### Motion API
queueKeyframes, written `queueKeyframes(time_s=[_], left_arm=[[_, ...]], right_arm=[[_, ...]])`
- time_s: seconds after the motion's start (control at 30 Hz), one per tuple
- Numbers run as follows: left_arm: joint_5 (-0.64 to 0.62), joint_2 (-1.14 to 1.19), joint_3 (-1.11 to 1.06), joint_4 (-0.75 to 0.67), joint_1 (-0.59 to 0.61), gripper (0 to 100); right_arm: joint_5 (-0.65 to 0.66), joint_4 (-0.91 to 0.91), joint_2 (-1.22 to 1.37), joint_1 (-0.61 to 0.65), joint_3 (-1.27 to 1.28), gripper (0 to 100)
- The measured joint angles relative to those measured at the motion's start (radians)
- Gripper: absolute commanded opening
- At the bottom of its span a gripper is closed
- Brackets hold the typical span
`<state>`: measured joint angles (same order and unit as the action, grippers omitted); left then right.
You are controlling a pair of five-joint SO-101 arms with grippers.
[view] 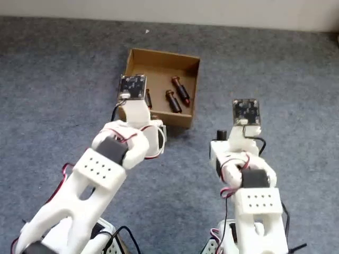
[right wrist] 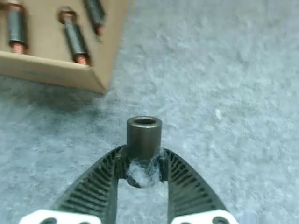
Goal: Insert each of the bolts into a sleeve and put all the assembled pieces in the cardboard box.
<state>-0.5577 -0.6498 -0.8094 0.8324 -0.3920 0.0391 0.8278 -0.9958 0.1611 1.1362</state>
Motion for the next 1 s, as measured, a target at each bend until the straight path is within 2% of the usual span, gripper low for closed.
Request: queueKeyframes(time_s=[0.47, 0.63, 1.0], left_arm=[[0.083, -0.333, -0.091, -0.012, -0.002, 0], [0.153, -0.428, -0.091, -0.012, -0.002, 0], [0.164, -0.629, -0.091, -0.037, -0.003, 0]], right_arm=[[0.034, 0.000, -0.356, 0.207, 0.133, 0.6], [0.034, 0.000, -0.450, 0.270, 0.133, 0.6], [0.034, 0.000, -0.585, 0.445, 0.133, 0.6]])
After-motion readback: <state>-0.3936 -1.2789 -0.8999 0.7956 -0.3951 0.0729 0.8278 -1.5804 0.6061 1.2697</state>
